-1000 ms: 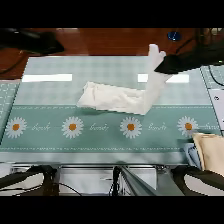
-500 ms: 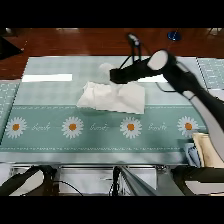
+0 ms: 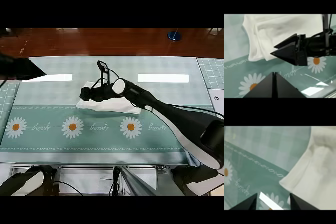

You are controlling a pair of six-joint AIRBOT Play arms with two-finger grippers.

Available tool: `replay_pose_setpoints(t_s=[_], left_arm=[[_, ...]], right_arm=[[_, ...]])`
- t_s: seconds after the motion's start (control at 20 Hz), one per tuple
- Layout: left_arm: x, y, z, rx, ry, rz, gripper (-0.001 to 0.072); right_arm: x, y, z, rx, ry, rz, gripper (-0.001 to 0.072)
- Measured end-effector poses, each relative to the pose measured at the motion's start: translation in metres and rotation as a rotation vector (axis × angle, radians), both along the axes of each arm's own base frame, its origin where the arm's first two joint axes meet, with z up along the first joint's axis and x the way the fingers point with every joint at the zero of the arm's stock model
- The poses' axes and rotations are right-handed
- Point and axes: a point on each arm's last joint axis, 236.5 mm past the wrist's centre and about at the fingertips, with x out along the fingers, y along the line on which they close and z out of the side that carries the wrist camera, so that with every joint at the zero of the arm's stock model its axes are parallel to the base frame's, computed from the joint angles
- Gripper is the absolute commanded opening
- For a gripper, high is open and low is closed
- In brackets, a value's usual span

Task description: Fold the shirts.

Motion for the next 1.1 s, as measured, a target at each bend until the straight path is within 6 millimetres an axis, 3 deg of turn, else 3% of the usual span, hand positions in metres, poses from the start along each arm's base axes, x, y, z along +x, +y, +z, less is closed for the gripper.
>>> replay_pose_setpoints(t_s=[0.15, 0.25, 0.35, 0.4, 0.5, 0.55, 0.6, 0.65, 0.75, 0.9, 1.1], left_arm=[[-0.002, -0.001, -0.023, -0.003, 0.039, -0.001, 0.0029], [-0.001, -0.001, -0.03, -0.003, 0.044, -0.001, 0.0031], [0.001, -0.001, -0.036, 0.001, 0.044, -0.011, 0.005], [0.003, -0.001, -0.039, 0.005, 0.04, -0.019, 0.0121], [0.007, 0.001, -0.048, 0.019, 0.047, -0.034, 0.0334], [0.009, 0.003, -0.054, 0.028, 0.059, -0.04, 0.036], [0.011, 0.006, -0.061, 0.039, 0.073, -0.043, 0.0401], [0.013, 0.009, -0.07, 0.052, 0.091, -0.044, 0.0399], [0.016, 0.015, -0.086, 0.075, 0.128, -0.044, 0.0397], [0.019, 0.019, -0.102, 0.09, 0.172, -0.042, 0.0397], [0.02, 0.022, -0.113, 0.095, 0.204, -0.036, 0.0397]], right_arm=[[0.022, -0.042, 0.055, 0.002, -0.109, -0.004, 0.0476], [0.042, -0.104, 0.086, -0.089, -0.19, -0.032, 0.0458], [0.053, -0.194, 0.095, -0.286, -0.213, -0.082, 0.0435], [0.054, -0.246, 0.092, -0.412, -0.193, -0.11, 0.0435], [0.04, -0.357, 0.077, -0.656, -0.082, -0.183, 0.044], [0.026, -0.404, 0.067, -0.729, 0.007, -0.225, 0.0479], [0.012, -0.437, 0.057, -0.743, 0.091, -0.268, 0.0504], [-0.001, -0.453, 0.046, -0.708, 0.169, -0.297, 0.0549], [-0.016, -0.463, 0.024, -0.576, 0.27, -0.349, 0.0567], [-0.02, -0.442, -0.008, -0.364, 0.335, -0.406, 0.0567], [-0.018, -0.394, -0.054, -0.222, 0.385, -0.402, 0.0567]])
